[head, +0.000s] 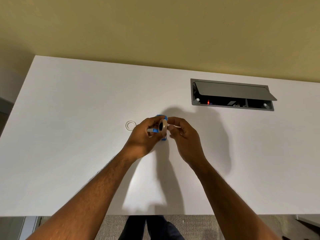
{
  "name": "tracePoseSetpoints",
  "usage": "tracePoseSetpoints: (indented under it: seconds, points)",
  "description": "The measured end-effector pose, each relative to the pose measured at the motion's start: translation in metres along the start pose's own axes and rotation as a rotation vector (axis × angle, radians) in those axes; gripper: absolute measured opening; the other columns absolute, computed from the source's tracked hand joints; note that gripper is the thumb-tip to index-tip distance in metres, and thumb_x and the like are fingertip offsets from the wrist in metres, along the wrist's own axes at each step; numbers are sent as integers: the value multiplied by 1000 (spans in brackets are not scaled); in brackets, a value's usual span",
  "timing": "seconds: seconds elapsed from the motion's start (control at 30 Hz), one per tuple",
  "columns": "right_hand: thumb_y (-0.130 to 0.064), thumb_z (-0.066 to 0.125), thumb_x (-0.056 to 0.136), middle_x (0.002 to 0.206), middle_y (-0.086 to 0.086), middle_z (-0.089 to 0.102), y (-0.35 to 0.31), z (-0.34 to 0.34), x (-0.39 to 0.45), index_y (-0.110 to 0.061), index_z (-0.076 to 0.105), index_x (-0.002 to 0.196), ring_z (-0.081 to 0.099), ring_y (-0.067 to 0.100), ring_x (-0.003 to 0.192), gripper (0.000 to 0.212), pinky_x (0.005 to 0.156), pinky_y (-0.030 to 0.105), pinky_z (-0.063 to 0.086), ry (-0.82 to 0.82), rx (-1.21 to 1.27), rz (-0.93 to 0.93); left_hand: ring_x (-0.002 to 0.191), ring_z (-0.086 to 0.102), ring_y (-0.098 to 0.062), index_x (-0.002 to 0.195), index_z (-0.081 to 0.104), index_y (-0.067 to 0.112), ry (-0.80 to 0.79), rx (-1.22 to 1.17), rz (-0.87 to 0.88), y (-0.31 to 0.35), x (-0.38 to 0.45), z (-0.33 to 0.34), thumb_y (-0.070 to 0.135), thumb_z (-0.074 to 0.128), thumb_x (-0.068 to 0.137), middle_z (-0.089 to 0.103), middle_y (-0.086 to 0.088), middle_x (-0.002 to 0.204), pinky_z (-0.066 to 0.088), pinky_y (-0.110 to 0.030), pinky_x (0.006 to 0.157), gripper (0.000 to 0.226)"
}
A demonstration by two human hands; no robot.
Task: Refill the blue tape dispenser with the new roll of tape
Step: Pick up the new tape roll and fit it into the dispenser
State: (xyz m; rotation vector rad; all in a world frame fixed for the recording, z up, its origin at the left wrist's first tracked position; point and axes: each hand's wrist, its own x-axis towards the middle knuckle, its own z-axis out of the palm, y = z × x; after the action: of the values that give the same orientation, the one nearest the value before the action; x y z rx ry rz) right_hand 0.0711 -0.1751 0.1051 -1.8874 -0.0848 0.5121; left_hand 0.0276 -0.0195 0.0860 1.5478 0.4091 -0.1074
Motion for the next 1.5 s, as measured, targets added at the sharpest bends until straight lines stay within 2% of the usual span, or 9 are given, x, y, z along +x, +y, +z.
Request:
tracePoseSetpoints:
  seconds: [0.1,0.43,0.73,0.93,1.07,1.13,1.2,1.37,1.5]
  points:
    - [-20,70,94,119,-12,68,0,-2,-1,-29,70,119,66,1,106,26,78,10,51,15,-131,-138,103,71,-7,132,64,20,-31,-9,20,-2,-1,-2,17,75,90,71,-4,118,57,-17,76,44]
    - [-17,73,93,93,-4,73,5,-3,2,-17,78,91,68,12,87,5,74,19,55,138,-292,-317,98,69,-5,119,69,35,-35,175,44,-6,-3,-2,24,73,91,72,14,97,58,-32,91,30]
    - [-12,62,99,90,-4,63,6,-1,2,-13,65,91,57,2,77,8,70,8,43,105,-382,-290,94,68,-15,118,67,36,-46,247,36,-14,-3,0,31,73,88,70,5,98,56,-39,91,31]
    - [-9,52,103,90,-2,60,7,-1,3,-13,59,94,56,-1,76,12,70,6,43,96,-348,-216,98,68,-5,127,64,34,-31,259,46,-14,-3,1,27,75,88,71,10,107,53,-26,91,41]
    - [-10,50,104,92,4,65,7,-2,3,-16,58,94,62,14,80,14,71,13,47,92,-293,-166,103,68,-7,132,62,32,-51,262,56,-13,-4,0,26,76,88,71,11,112,54,-32,97,46]
    - [-12,49,104,91,4,68,8,-2,3,-18,57,93,65,21,83,15,73,26,54,95,-257,-129,103,68,-6,131,63,32,-46,262,65,-12,-5,1,25,75,88,71,12,111,54,-32,96,45]
    - [-15,52,103,91,1,71,8,-4,1,-18,60,95,68,22,85,12,76,30,56,107,-217,-117,102,67,-4,128,64,33,-29,252,77,-12,-5,2,23,75,88,71,14,109,53,-29,93,42]
    - [-17,70,95,95,-8,74,6,-4,-9,-18,73,98,68,8,89,5,75,13,51,144,-218,-208,108,67,-9,129,63,33,-28,268,96,-13,-4,0,31,74,89,70,11,114,55,-36,97,42]
    - [-13,73,91,86,-7,74,4,-3,-9,-17,73,88,68,9,82,5,71,16,53,168,-209,-169,107,65,-6,128,63,33,-11,303,98,-14,-5,1,29,75,89,67,11,114,54,-33,97,41]
